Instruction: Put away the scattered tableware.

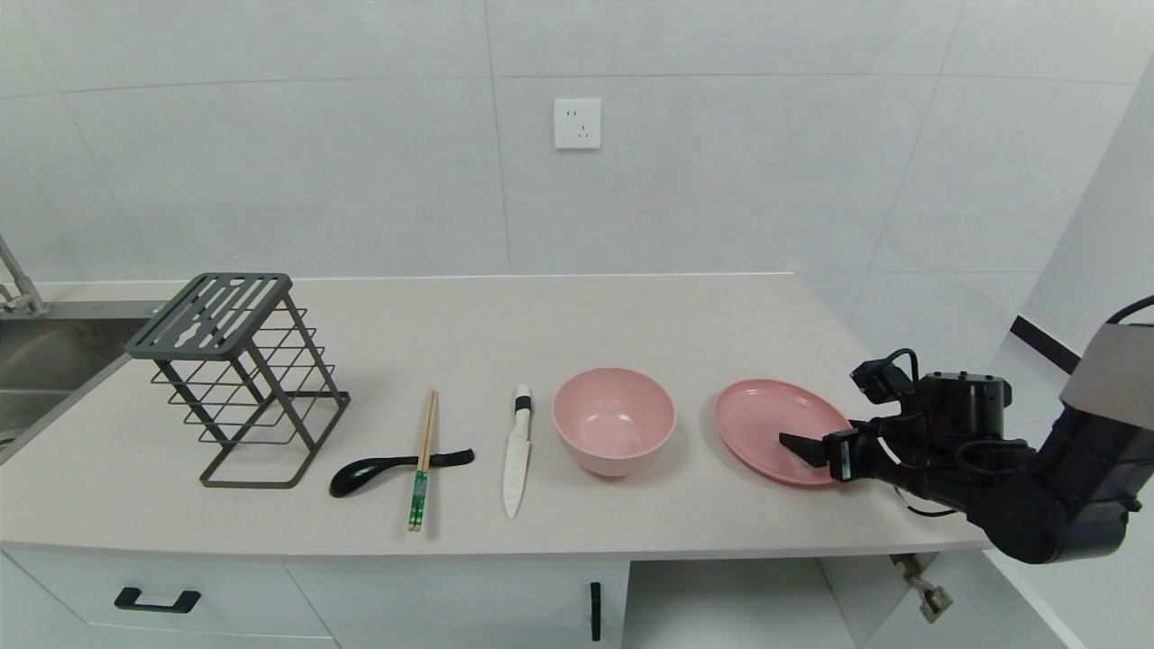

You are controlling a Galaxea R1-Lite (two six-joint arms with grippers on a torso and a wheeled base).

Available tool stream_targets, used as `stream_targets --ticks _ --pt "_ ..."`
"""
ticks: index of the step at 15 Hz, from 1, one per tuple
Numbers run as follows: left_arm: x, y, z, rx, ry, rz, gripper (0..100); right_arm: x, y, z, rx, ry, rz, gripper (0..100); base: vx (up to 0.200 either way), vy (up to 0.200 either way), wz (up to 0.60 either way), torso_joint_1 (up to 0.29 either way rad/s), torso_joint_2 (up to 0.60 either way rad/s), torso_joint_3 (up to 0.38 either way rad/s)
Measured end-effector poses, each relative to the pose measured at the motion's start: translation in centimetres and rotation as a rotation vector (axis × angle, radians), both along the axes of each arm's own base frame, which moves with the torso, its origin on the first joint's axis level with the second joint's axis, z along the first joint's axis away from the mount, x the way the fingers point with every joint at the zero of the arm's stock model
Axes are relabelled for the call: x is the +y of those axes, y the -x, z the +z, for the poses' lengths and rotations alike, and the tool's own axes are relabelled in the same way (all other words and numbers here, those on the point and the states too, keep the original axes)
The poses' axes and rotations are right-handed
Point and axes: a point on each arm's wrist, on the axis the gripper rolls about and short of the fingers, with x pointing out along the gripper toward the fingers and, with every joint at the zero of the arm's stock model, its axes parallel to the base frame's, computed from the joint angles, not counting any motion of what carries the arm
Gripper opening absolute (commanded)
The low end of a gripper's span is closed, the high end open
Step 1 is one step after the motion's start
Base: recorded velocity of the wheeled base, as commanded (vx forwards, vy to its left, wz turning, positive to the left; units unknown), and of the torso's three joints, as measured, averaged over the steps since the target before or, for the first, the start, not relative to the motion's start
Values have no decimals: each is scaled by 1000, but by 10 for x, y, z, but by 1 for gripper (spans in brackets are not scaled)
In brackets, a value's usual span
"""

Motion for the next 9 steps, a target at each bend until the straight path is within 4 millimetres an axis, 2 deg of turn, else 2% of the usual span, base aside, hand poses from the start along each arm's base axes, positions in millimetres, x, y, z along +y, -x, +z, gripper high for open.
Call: stream_targets --ticks 3,6,9 --pt "0 0 0 0 2 -1 100 -5 -1 -3 8 12 -38 0 0 0 0 0 0 0" --pt "0 0 0 0 6 -2 100 -19 -5 -4 4 13 -88 0 0 0 0 0 0 0" --pt "0 0 0 0 7 -2 100 -20 -2 -4 11 15 -90 0 0 0 0 0 0 0"
